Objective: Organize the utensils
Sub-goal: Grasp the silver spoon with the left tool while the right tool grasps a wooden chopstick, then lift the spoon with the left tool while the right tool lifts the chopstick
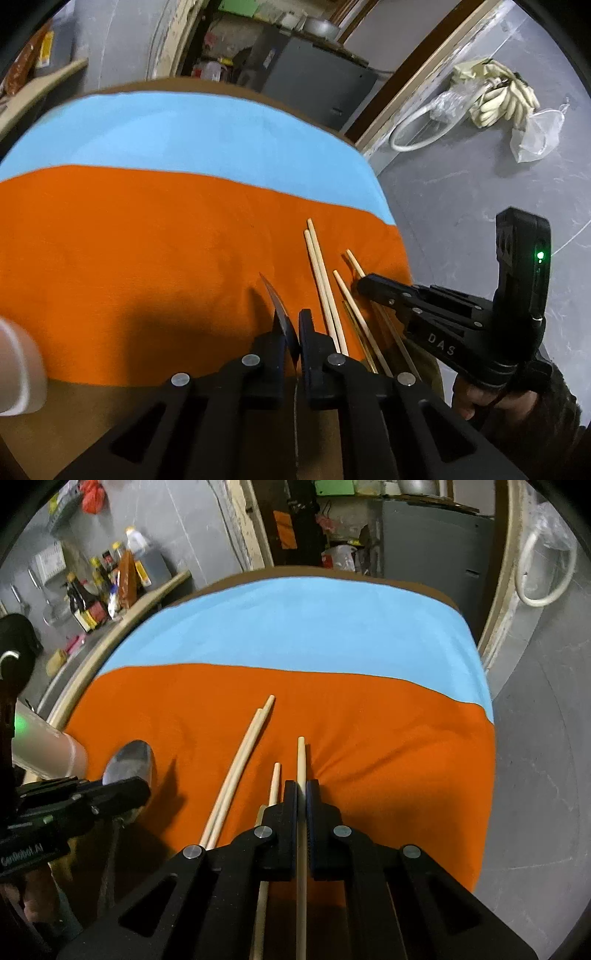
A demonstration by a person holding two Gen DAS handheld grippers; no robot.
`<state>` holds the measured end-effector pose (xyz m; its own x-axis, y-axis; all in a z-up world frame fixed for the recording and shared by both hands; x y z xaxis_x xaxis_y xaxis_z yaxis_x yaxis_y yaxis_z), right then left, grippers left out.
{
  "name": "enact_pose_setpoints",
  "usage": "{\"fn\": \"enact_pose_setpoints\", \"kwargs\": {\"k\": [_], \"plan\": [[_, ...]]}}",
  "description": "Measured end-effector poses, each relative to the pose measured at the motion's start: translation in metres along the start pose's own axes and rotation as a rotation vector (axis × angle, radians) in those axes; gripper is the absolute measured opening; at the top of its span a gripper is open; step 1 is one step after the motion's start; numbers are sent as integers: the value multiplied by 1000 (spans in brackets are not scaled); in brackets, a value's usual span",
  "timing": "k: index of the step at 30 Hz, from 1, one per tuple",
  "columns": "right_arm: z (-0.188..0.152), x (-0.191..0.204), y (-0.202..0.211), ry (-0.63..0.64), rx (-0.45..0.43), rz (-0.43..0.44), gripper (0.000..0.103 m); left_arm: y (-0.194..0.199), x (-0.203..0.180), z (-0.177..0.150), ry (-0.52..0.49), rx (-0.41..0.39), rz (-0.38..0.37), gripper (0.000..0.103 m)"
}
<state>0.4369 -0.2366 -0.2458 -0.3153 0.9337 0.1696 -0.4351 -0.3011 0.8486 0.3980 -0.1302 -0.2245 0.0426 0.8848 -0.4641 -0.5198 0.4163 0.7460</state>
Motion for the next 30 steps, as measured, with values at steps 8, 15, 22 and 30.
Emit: {"fn": "enact_pose_setpoints", "kwargs": {"k": [8,15,22,30], "plan": [[-1,11,63,-74,-218,69,4,54,0,-1,-36,-101,-18,4],[1,32,122,-86,-384,70,4,105,-11,0,-41,-185,-111,4],[2,56,169,-101,-474,55,4,142,-24,1,-112,-194,-166,4],[-19,61,180,-140,-484,9,4,97,2,-27,-120,-13,-76,15]]}}
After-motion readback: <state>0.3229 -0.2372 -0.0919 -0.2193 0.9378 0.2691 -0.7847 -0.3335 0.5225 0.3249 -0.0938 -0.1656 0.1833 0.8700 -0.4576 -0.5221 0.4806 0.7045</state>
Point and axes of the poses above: each gripper's, at about its wrist camera, not at the fingertips, and y roughly against the way its jaws point, x to its left, z to its top, the point moved 10 cm from there along -y, roughly the way its jaws point, and after that the axes turned 1 degree about y, right-handed, at the moved point
